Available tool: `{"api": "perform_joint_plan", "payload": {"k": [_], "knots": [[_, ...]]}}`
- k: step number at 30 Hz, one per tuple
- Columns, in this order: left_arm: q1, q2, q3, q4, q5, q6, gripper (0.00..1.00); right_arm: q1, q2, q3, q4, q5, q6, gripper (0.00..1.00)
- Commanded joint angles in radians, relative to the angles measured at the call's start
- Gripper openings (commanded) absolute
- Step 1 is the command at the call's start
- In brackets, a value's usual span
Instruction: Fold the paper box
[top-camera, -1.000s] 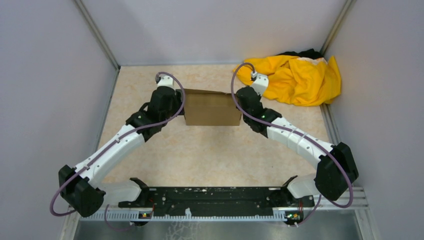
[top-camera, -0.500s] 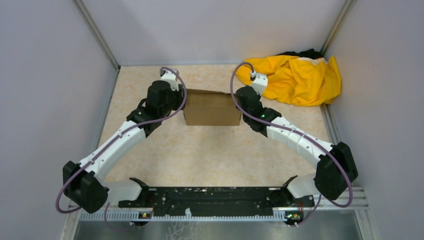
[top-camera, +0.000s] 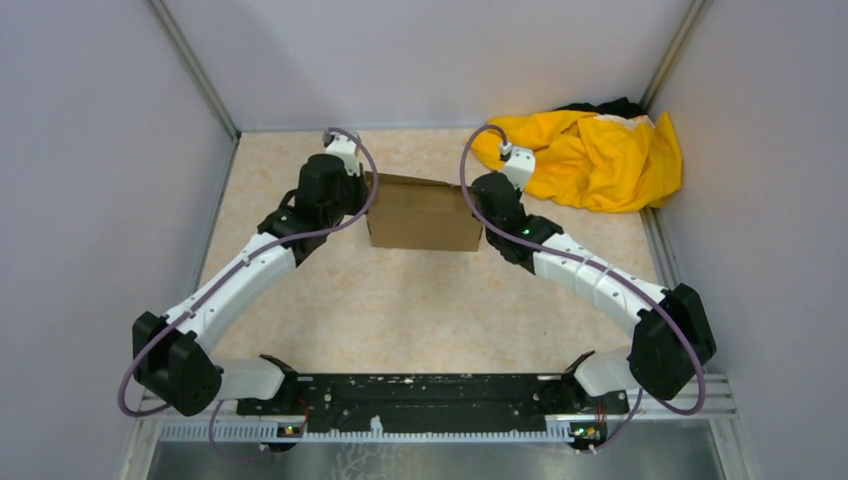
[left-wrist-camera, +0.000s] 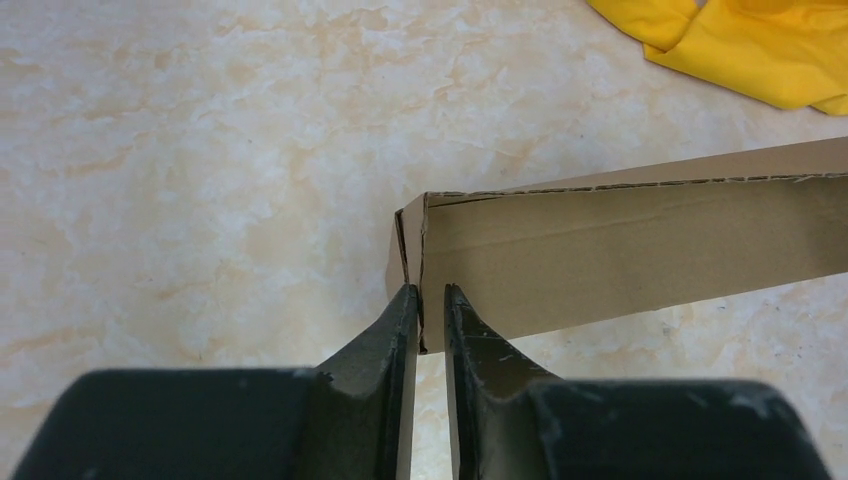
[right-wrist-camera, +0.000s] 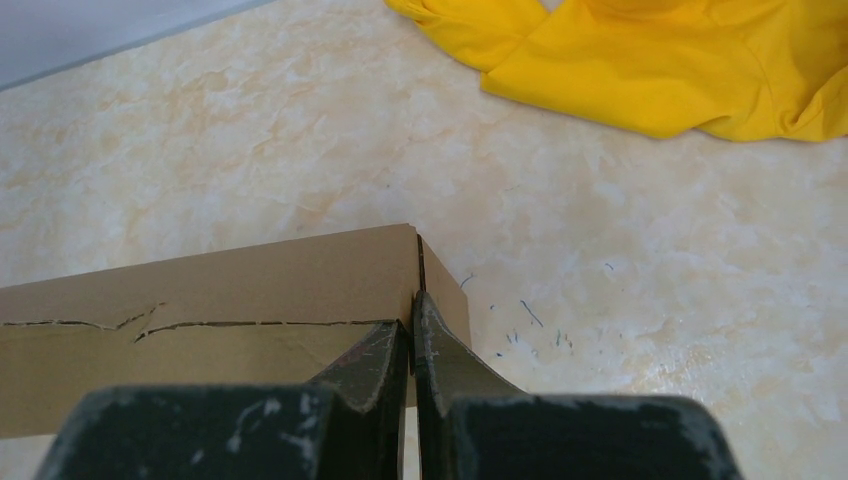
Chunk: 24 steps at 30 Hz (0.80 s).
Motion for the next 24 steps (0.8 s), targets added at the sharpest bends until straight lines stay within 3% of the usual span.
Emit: {"api": "perform_joint_plan", "payload": {"k": [1, 24], "knots": [[0.001, 0.035, 0.064, -0.003, -0.007, 0.009, 0.19, 0.015, 0.042, -0.022, -0.152, -0.067, -0.007, 0.00], [0.000, 0.088, 0.127, -0.067, 0.009, -0.052, 0.17, 0.015, 0.057, -0.014, -0.142, -0.073, -0.017, 0.00]]}}
